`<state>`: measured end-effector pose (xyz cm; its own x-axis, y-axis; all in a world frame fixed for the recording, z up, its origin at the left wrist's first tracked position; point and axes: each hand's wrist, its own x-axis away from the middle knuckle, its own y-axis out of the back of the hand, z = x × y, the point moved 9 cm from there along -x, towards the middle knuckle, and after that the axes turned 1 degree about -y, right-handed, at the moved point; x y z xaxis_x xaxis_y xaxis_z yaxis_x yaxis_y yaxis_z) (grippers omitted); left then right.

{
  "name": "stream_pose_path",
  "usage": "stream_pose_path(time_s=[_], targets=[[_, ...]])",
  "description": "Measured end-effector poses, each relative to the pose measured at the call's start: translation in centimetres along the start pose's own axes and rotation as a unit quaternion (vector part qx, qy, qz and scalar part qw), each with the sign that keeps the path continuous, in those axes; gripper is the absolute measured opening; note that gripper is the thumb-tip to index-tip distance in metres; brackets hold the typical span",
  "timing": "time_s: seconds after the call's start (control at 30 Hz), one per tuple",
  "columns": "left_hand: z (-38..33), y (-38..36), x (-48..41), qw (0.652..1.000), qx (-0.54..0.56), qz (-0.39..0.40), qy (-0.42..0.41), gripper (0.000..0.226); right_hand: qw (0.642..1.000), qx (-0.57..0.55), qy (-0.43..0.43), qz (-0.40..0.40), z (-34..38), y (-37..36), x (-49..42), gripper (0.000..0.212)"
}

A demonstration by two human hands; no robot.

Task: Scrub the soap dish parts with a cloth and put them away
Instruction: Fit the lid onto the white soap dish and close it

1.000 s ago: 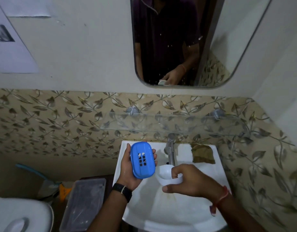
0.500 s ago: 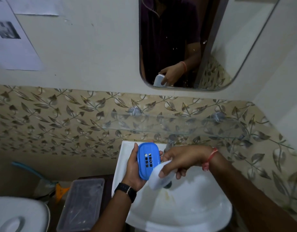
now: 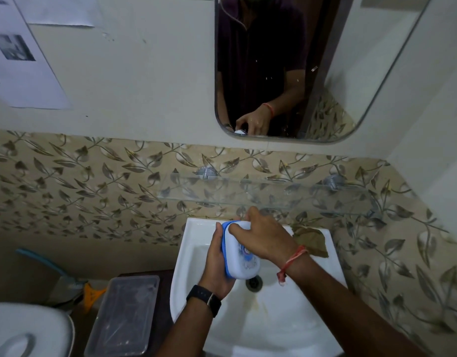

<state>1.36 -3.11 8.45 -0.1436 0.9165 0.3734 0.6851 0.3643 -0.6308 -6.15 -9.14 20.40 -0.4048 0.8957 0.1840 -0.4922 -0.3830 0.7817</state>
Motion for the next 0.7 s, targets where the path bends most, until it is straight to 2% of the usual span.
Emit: stream_pose_path(time_s=[0.07, 0.2, 0.3, 0.33, 0.4, 0.47, 0.53, 0.6, 0.63, 0.7], targets=[[0.2, 0.5, -0.4, 1.000, -0.014, -0.008, -0.019, 0.052, 1.000, 0.005, 0.012, -0.021, 0.1, 0.3, 0.0, 0.043], [-0.6, 0.0, -0.6, 0.996, -0.068, -0.005, -0.054, 0.041, 0.999, 0.013, 0.033, -0.040, 0.4, 0.6, 0.2, 0.045], [-1.2, -2.0, -1.0, 0.995, -0.044, 0.072, -0.045, 0.022, 0.996, 0.016, 0.057, -0.067, 0.6, 0.9, 0.4, 0.044], [-1.3, -2.3, -0.7, 0.996, -0.040, 0.071, -0.047, 0.022, 0.995, 0.017, 0.062, -0.075, 0.6, 0.9, 0.5, 0.043], [-2.6, -2.4, 0.9, 0.987, -0.112, 0.025, -0.110, 0.050, 0.994, 0.013, 0.068, -0.082, 0.6, 1.1, 0.7, 0.041], [-1.2, -2.0, 0.4, 0.992, -0.092, 0.042, -0.080, 0.066, 0.994, 0.005, 0.077, -0.084, 0.6, 1.1, 0.7, 0.039], [-1.7, -2.1, 0.7, 0.983, -0.162, 0.010, -0.088, 0.062, 0.993, 0.002, 0.084, -0.089, 0.6, 1.3, 0.8, 0.038], [-2.7, -2.7, 1.0, 0.968, -0.217, -0.008, -0.123, 0.048, 0.991, 0.001, 0.092, -0.099, 0.5, 1.4, 1.0, 0.038], [-2.7, -2.9, 0.5, 0.966, -0.222, 0.009, -0.136, 0.042, 0.990, 0.001, 0.093, -0.103, 0.5, 1.4, 1.1, 0.037], [-2.3, -3.1, 0.9, 0.982, -0.153, 0.017, -0.113, 0.041, 0.991, -0.007, 0.088, -0.104, 0.3, 1.5, 1.2, 0.033]])
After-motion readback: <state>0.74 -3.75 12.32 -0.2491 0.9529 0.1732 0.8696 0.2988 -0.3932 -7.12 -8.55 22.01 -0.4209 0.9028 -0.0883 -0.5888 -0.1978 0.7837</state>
